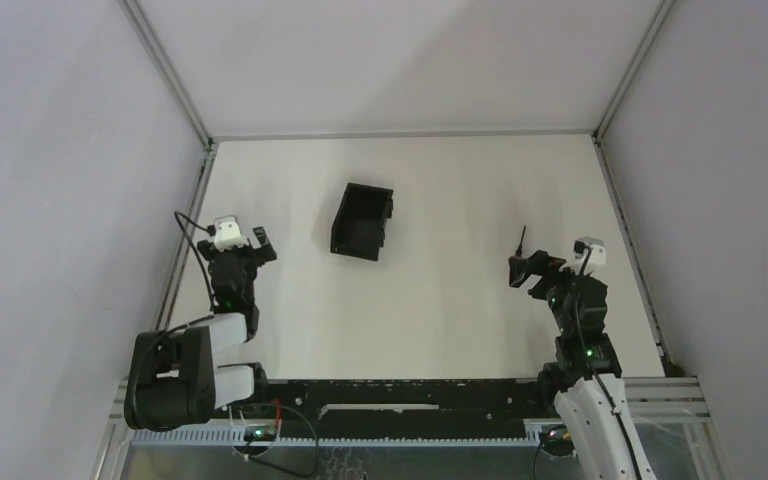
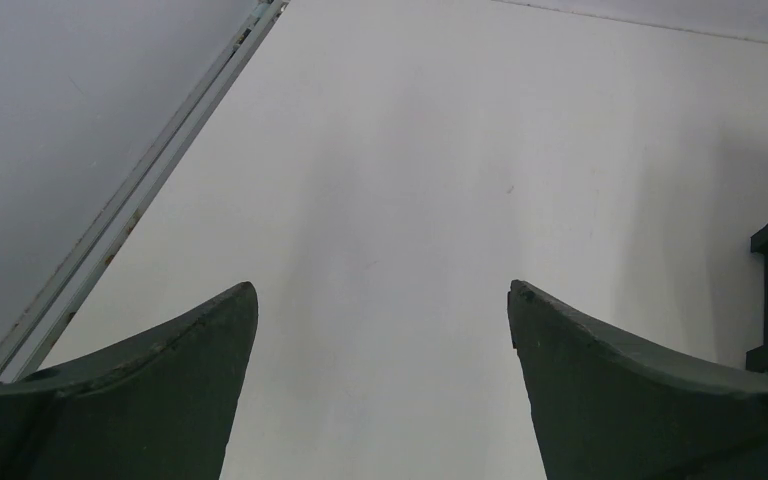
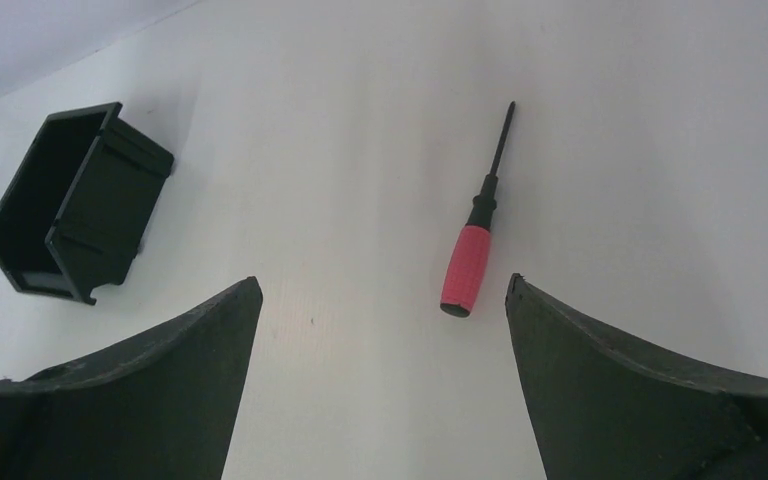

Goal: Put the screwdriver in the bin

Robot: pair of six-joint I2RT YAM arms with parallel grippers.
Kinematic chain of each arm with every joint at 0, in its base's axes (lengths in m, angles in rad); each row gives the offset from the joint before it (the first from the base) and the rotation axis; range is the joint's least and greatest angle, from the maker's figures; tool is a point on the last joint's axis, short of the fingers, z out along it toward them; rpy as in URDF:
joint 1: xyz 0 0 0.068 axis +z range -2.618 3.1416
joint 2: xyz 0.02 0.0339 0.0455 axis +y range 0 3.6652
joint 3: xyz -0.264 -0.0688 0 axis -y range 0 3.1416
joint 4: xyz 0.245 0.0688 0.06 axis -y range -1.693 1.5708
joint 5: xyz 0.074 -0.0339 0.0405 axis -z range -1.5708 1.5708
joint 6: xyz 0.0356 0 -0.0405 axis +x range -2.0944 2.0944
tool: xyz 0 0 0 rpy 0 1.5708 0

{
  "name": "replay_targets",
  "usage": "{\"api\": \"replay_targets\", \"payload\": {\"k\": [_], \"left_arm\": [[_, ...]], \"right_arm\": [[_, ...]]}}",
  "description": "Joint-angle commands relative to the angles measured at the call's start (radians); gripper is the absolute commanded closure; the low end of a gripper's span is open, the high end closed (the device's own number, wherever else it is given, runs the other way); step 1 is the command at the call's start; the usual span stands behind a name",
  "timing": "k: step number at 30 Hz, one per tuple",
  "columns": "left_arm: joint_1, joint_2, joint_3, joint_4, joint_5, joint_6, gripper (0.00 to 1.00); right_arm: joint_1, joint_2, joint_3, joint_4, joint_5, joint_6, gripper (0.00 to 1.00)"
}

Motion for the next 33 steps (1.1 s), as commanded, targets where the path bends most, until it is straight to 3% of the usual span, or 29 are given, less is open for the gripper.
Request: {"api": "replay_targets", "payload": {"k": [1,4,7,10,20,22,26,33], "left_arm": [[-0.006,0.002,0.050,0.023,-0.011,0.013,0.00],[-0.006,0.000,0.050,0.023,-0.012,0.014,0.00],[-0.005,0.001,0.049,0.023,-0.012,0.013,0.00],[-0.007,0.001,0.050,0.023,-0.011,0.013,0.00],[-0.006,0.001,0.050,0.023,-0.012,0.013,0.00],[-0.006,0.000,0.050,0.023,-0.011,0.013,0.00],[-0.006,0.000,0.050,0.023,-0.012,0.013,0.00],[-0.006,0.001,0.049,0.023,-0.012,0.013,0.00]], "right_arm": [[-0.001,-0.013,0.006,0.051,0.086,0.013,0.00],[-0.001,0.001,0.048,0.042,0.117,0.031,0.00],[-0.002,0.042,0.151,0.031,0.023,-0.039,0.00],[-0.001,0.140,0.285,-0.010,0.031,-0.053,0.00],[-0.022,0.833,0.959,-0.628,0.111,-0.051,0.02],[-0.053,0.957,1.011,-0.675,0.040,-0.061,0.04],[-0.091,1.206,1.046,-0.691,-0.020,-0.072,0.17],[-0.076,1.443,1.013,-0.596,-0.038,-0.066,0.31]]}}
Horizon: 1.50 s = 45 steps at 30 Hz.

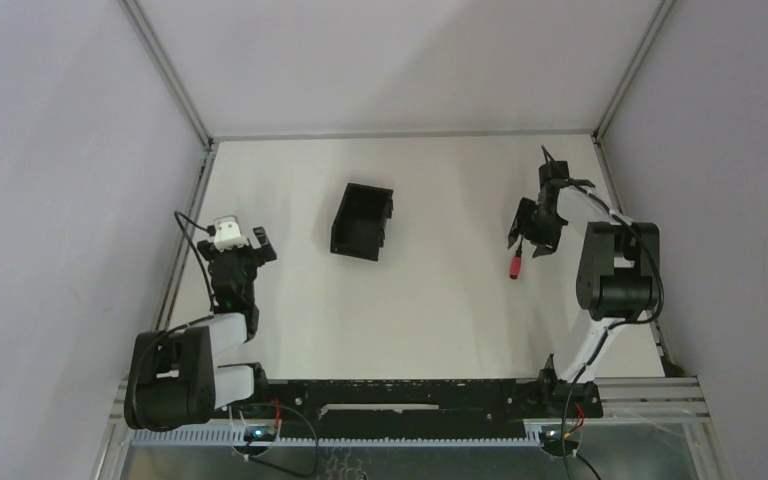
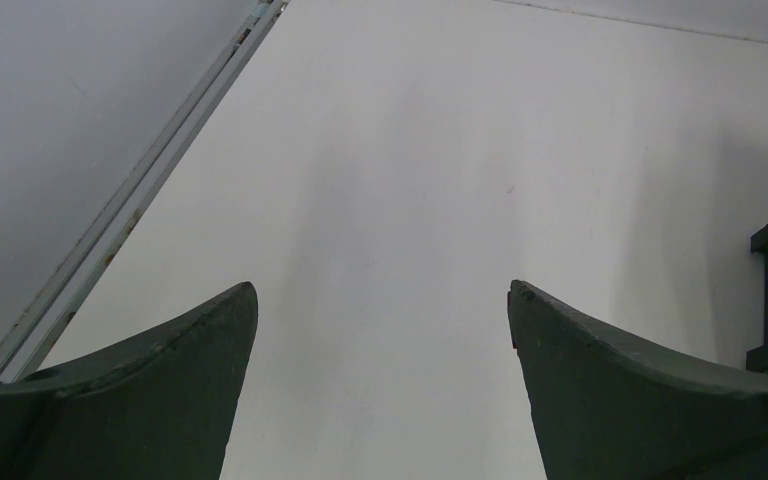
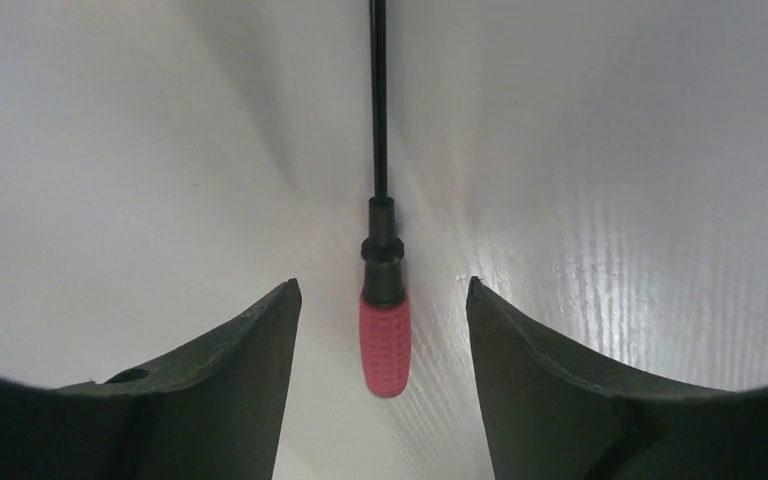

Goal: Put the screwdriver in the bin

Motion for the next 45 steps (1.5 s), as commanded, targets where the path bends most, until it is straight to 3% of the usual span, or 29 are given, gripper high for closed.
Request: {"api": "replay_targets", "payload": {"k": [1,4,6,8,10,15,24,28,36,45], "left_arm": [[-0.006,0.001,0.049,0.023,-0.012,0.013,0.00],[-0.006,0.001,0.049,0.023,-0.012,0.013,0.00],[-0.006,0.001,0.050,0.023,-0.011,0.013,0.00],[-0.006,0.001,0.049,0.023,-0.011,0.013,0.00],[-0.006,0.001,0.049,0.023,-0.011,0.014,0.00],[-0.006,0.001,0.049,0.023,-0.011,0.014,0.00],[-0.006,0.001,0.049,0.023,-0.012,0.013,0.00],[-0.006,0.000,0.049,0.023,-0.011,0.013,0.00],[-0.006,0.000,0.049,0.023,-0.011,0.013,0.00],[-0.007,-0.001,0.049,0.023,-0.011,0.013,0.00]], "right_arm": [[0.024,0.051,-0.001,0.021,-0.011,-0.011,0.32],[0.040,0.091,-0.007,0.040,0.029,-0.005,0.39],[0.042,0.108,-0.010,0.038,0.049,-0.002,0.51],[0.042,0.108,-0.017,0.039,0.056,-0.004,0.71],[0.042,0.096,-0.013,0.023,0.073,-0.012,1.00],[0.042,0.024,0.078,-0.094,0.075,-0.047,1.00],[0.016,-0.012,0.409,-0.482,0.075,-0.076,1.00],[0.037,-0.005,0.486,-0.526,0.049,-0.050,1.00],[0.293,0.062,0.611,-0.400,-0.054,0.073,1.00],[0.621,0.352,1.009,-0.298,-0.057,0.143,1.00]]}}
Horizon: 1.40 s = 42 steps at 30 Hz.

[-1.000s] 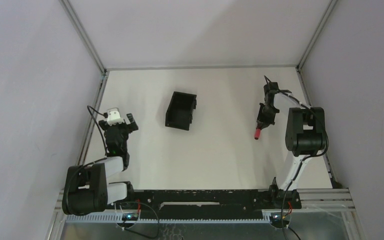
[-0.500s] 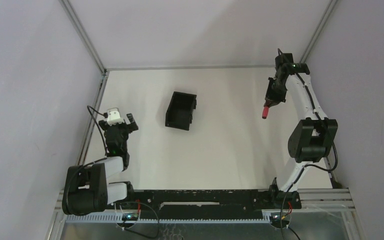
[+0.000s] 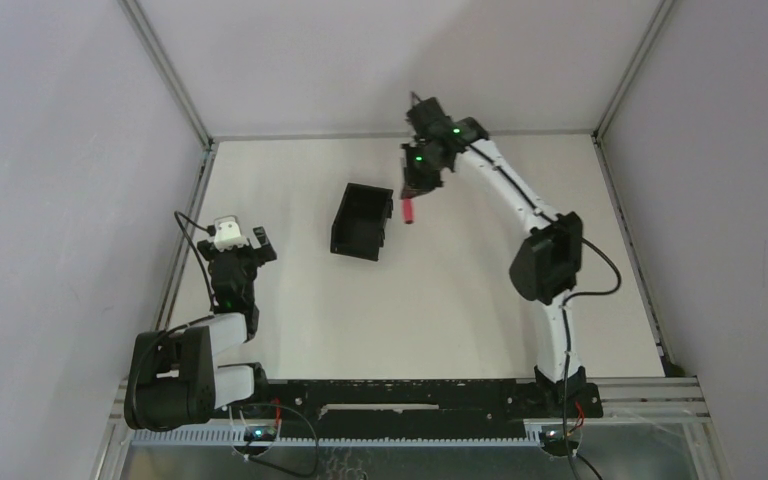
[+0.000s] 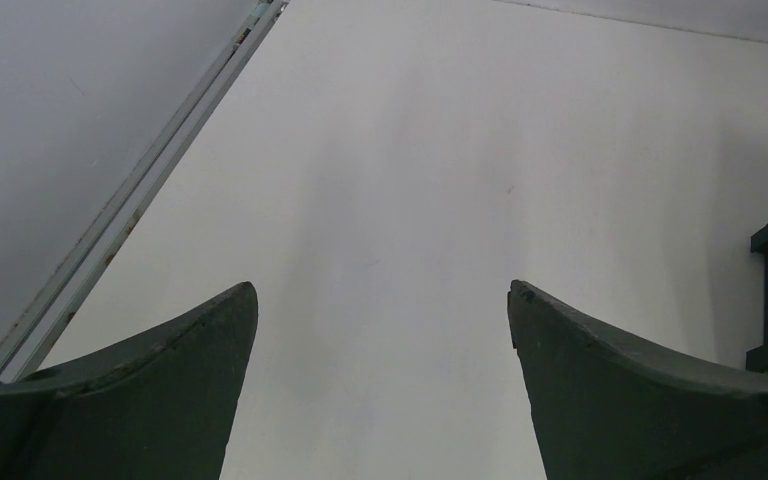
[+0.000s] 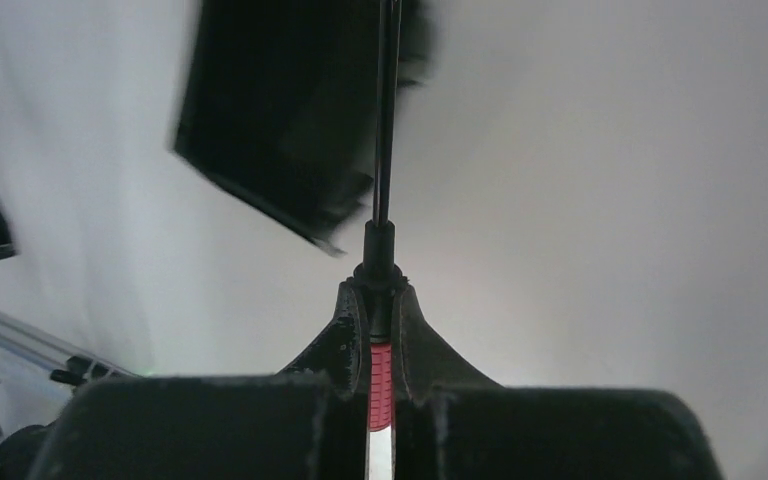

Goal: Put the screwdriver in the bin

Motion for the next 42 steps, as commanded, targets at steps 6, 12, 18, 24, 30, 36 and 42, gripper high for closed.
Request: {"api": "replay_targets", "payload": {"k": [6,12,18,24,30,36,42], "left_arm": [[-0.007,0.001,0.049,0.023,-0.011,0.013,0.00],[-0.007,0.001,0.049,0.023,-0.012,0.013,0.00],[-0.006,0.000,0.050,0.023,-0.012,0.013,0.00],[-0.007,0.001,0.050,0.023,-0.011,0.013,0.00],[-0.007,0.001,0.049,0.023,-0.011,0.013,0.00],[-0.007,0.000,0.049,0.023,-0.011,0.013,0.00],[-0.007,0.000,0.049,0.023,-0.011,0.013,0.00]], "right_arm": [[0.187,0.210,0.254,0.189,0.007,0.037,1.00],[0.237,0.308,0.242,0.271,0.069,-0.015,1.00],[0.252,0.369,0.238,0.282,0.130,-0.021,1.00],[0.261,0.386,0.231,0.299,0.246,-0.023,1.00],[0.264,0.384,0.227,0.295,0.248,-0.023,0.67],[0.270,0.334,0.243,0.314,0.256,-0.036,0.63],[0.278,0.230,0.258,0.319,0.271,-0.048,0.64]]}}
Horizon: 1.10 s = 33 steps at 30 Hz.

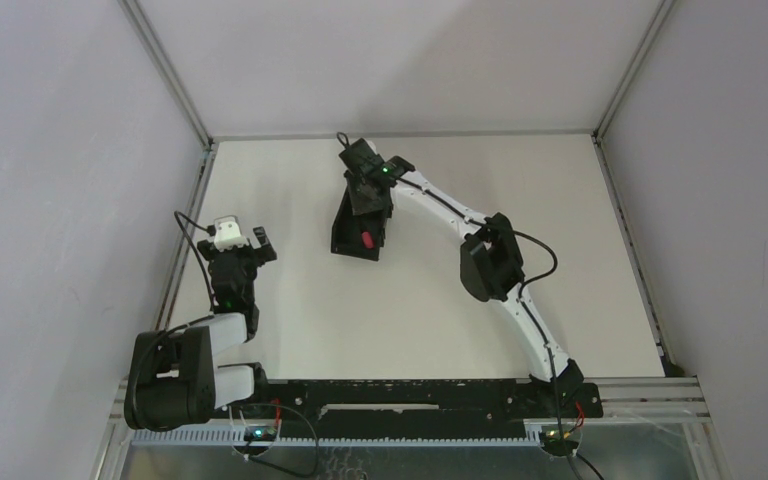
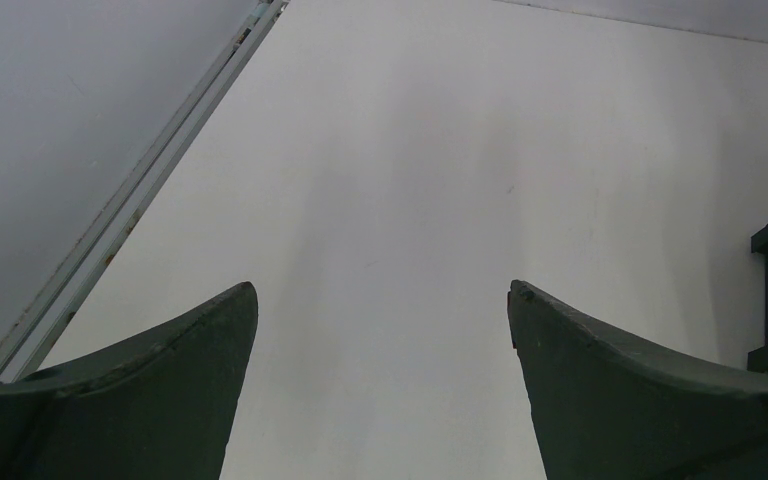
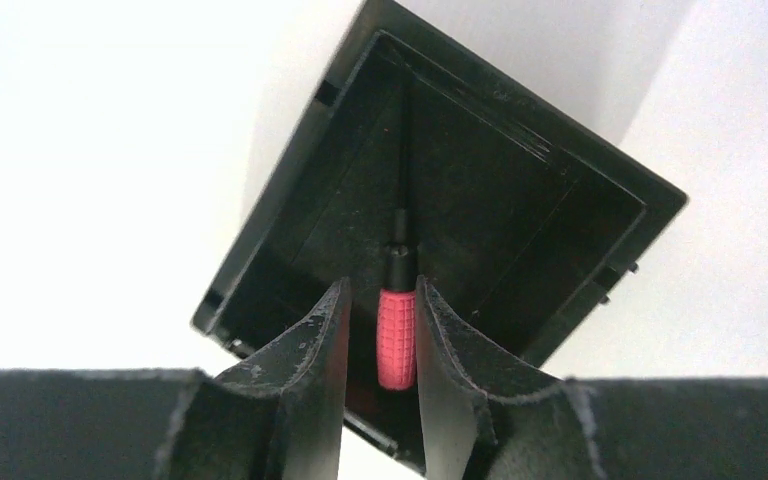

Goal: Put the screwdriver in the bin

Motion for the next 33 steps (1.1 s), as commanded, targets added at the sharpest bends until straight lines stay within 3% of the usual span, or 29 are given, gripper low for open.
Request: {"api": "replay_targets", "payload": {"k": [1,5,6,7,8,9,17,22,28,33], "left_arm": [[-0.007,0.000,0.050,0.023,-0.012,0.013,0.00],[-0.006,0.000,0.050,0.023,-0.011,0.013,0.00],[-0.006,0.001,0.050,0.022,-0.011,0.013,0.00],[-0.006,0.000,0.049,0.023,-0.011,0.013,0.00],[-0.006,0.001,0.050,0.023,-0.012,0.013,0.00],[-0.007,0.000,0.049,0.023,-0.011,0.013,0.00],[-0.007,0.000,0.050,0.023,-0.011,0.013,0.00],[-0.007,0.000,0.049,0.023,-0.012,0.013,0.00],[-0.007,0.000,0.050,0.023,-0.012,0.013,0.00],[-0.007,0.001,0.050,0.023,-0.012,0.013,0.00]], "right_arm": [[0.015,-0.180,0.031,0.047,0.029,-0.027,0.64],[0.015,-0.303,-0.039,0.083,0.047,-0.059,0.58],[0.015,-0.338,-0.067,0.096,0.053,-0.075,0.50],[0.012,-0.380,-0.102,0.110,0.054,-0.090,0.36],[0.007,-0.418,-0.142,0.128,0.052,-0.105,0.09],[-0.001,-0.463,-0.187,0.149,0.045,-0.119,0.02],[-0.111,-0.904,-0.736,0.406,-0.020,-0.203,0.00],[-0.288,-1.185,-1.129,0.525,-0.160,-0.179,0.00],[-0.473,-1.416,-1.477,0.605,-0.236,-0.180,0.00],[-0.553,-1.585,-1.709,0.695,-0.192,-0.130,0.00]]}}
